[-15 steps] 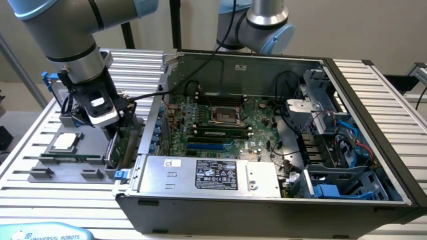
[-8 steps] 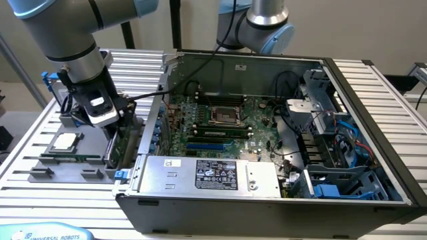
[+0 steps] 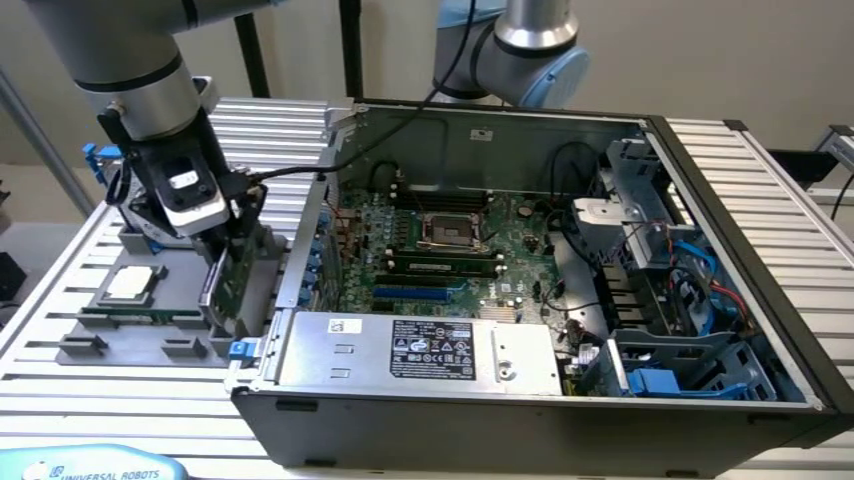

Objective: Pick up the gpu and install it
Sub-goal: 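Pick up the gpu and move the gpu toward the slot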

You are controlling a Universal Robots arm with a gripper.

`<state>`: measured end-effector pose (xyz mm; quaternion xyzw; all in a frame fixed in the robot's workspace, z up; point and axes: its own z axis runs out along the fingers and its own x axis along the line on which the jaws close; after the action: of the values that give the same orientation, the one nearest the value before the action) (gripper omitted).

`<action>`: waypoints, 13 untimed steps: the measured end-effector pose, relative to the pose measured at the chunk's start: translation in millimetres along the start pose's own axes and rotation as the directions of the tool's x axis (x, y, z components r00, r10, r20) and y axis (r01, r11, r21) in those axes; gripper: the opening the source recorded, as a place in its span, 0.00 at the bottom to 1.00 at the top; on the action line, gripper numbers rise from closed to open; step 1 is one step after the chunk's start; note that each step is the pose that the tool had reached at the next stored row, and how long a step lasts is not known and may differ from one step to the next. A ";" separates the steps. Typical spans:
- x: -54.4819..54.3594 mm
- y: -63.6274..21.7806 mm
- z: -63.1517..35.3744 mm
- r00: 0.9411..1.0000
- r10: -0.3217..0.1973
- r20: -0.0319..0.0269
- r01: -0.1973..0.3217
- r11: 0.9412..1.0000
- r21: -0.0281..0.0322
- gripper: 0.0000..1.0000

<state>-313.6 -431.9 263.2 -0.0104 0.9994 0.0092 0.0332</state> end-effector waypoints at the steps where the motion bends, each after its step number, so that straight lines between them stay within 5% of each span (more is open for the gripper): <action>1: -0.2 0.1 -4.0 1.000 0.000 -0.001 0.000 1.000 0.000 0.27; 13: -6.9 0.8 -58.5 1.000 0.000 -0.007 0.000 1.000 0.000 0.27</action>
<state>-310.6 -432.1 322.0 -0.0104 0.9995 0.0093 0.0295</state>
